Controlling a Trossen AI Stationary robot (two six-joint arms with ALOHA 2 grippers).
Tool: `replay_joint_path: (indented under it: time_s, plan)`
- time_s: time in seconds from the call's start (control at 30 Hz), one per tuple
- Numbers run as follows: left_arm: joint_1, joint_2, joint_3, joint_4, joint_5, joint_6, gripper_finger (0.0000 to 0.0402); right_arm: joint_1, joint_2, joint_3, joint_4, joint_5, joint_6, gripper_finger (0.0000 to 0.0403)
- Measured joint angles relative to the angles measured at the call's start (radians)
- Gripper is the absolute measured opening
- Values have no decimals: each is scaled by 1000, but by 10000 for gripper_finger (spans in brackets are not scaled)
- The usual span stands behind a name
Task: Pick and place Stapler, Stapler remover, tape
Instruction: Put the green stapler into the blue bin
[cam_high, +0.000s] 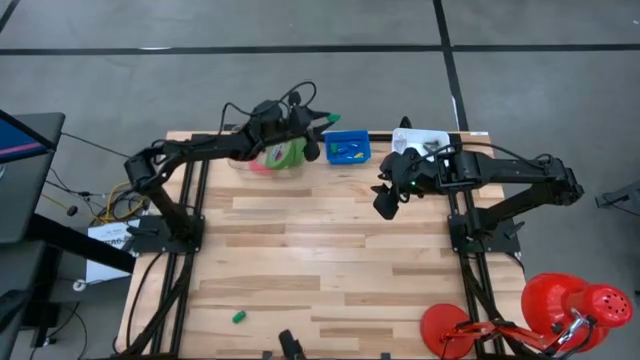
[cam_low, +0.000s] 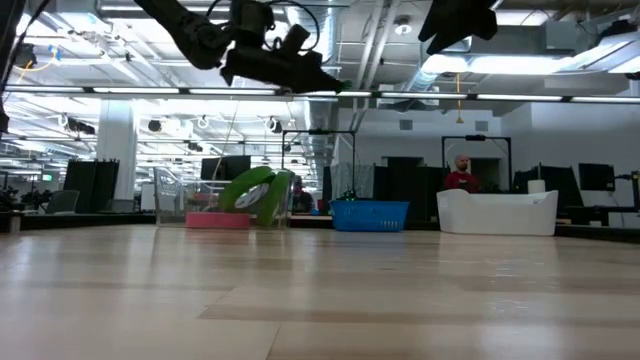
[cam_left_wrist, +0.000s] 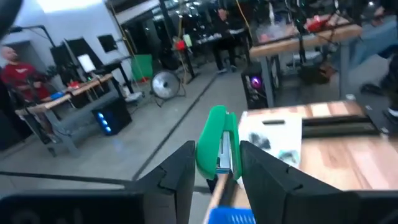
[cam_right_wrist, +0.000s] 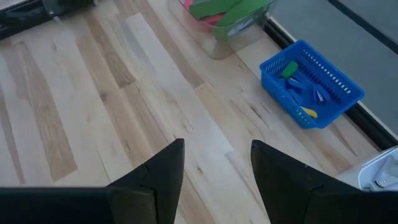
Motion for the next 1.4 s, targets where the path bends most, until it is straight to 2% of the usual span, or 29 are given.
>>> replay_joint_path:
  time_s: [0.33,0.8,1.4]
  plan:
    - [32,190,216,1,6,-60,115,-21,0,0,0,1,-3,177]
    - [26,359,224,-38,12,-94,115,-33,0,0,-1,1,-10,177]
    - [26,367,224,-45,12,-94,116,-33,0,0,-2,1,-10,177]
